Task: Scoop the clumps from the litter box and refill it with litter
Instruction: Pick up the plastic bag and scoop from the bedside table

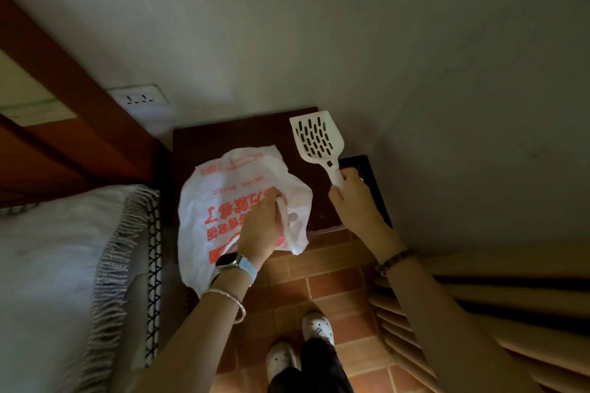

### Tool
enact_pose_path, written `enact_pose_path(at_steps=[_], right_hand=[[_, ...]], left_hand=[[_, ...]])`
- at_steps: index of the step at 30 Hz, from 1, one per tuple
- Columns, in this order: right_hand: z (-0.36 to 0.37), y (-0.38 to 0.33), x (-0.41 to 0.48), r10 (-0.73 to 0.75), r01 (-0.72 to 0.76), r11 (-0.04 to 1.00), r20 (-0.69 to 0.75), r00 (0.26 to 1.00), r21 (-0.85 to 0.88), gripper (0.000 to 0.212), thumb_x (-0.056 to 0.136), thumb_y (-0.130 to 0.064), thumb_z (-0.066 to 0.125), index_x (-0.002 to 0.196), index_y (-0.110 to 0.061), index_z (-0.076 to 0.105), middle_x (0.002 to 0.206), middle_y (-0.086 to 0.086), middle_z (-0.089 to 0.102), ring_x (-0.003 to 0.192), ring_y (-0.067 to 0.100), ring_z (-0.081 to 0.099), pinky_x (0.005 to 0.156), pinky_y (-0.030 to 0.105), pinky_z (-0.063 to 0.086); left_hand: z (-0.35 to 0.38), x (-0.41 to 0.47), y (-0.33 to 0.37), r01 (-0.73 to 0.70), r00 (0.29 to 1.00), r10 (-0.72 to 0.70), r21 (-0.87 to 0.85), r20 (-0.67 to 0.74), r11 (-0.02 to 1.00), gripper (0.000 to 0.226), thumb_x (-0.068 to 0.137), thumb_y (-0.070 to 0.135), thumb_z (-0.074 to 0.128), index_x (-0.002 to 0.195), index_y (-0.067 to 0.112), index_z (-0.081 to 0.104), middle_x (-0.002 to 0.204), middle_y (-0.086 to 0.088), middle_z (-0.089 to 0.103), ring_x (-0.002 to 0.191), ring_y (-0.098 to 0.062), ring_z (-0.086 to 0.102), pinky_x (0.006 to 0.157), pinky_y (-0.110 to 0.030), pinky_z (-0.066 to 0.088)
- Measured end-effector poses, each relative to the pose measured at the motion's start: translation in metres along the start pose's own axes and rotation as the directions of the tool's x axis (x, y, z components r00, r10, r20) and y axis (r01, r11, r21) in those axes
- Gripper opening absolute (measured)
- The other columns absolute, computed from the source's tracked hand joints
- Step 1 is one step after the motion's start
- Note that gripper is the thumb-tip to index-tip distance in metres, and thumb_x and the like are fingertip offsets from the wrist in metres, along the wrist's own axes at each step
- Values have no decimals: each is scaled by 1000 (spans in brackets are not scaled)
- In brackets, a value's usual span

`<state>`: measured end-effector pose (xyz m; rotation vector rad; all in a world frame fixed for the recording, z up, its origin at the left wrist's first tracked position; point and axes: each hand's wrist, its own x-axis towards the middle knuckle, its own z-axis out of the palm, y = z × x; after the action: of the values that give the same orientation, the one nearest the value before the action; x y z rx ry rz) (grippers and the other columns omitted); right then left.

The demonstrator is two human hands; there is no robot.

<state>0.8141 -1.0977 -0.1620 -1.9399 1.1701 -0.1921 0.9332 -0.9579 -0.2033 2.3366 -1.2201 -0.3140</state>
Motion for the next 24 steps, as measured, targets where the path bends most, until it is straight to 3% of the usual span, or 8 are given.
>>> enact_pose_path(at_steps=[3,6,7,11,13,17,21,24], right_hand=[[-23,-40,-17,-33,34,999,35,999,-16,27,98,-14,51,123,-6,46,99,5,54,66,7,53,52,16,38],[-43,-79,-36,-72,76,996,101,992,-35,25,98,-15,48,121,-6,46,96,9,56,63,11,50,52,23,38],[-48,-92,-43,-104,111,993,120,987,-49,24,99,-15,47,120,-5,46,94,9,56,63,12,49,52,24,38],[-59,-139,-66,-215,225,972,124,969,-72,22,98,-13,48,117,-1,47,92,14,59,68,20,53,61,38,44],[-60,-158,-77,-258,265,962,104,961,-62,24,97,-14,50,116,-1,48,91,14,61,70,24,56,63,41,47],[-59,-192,-96,-314,323,944,119,942,-71,27,93,-18,54,116,-3,50,91,10,61,68,20,56,58,35,45],[-50,-220,-113,-390,409,910,200,899,-62,28,91,-17,56,115,-4,50,96,7,59,69,12,51,53,23,37],[-37,-230,-130,-460,483,876,285,841,-10,26,91,-16,58,114,-11,48,90,-3,53,68,4,50,53,19,35]], left_hand=[[-55,-8,19,62,996,-76,-246,-48,967,26,99,27,39,106,8,54,76,0,61,61,-15,55,54,-27,45],[-102,-17,31,51,991,-97,-399,-97,915,30,102,34,31,99,15,55,73,-2,65,61,-22,63,57,-41,52],[-117,-18,32,61,988,-115,-418,-106,906,26,103,28,32,95,17,54,72,-1,65,61,-20,63,56,-41,51],[-164,-29,20,78,969,-174,-452,-174,889,15,100,17,45,87,18,54,73,8,64,65,-1,61,56,-16,45],[-183,-40,13,42,958,-170,-474,-233,880,14,97,11,50,85,16,56,75,7,65,68,2,60,60,-15,45],[-215,-73,7,3,934,-175,-484,-311,875,10,91,17,52,83,11,54,73,9,59,67,3,56,63,-14,43],[-233,-118,9,-7,886,-304,-665,-350,747,30,86,37,49,74,10,50,70,-1,51,67,-13,46,65,-27,42],[-230,-154,1,118,817,-426,-610,-389,784,25,99,12,49,75,11,50,74,-1,52,66,-10,46,67,-18,44]])
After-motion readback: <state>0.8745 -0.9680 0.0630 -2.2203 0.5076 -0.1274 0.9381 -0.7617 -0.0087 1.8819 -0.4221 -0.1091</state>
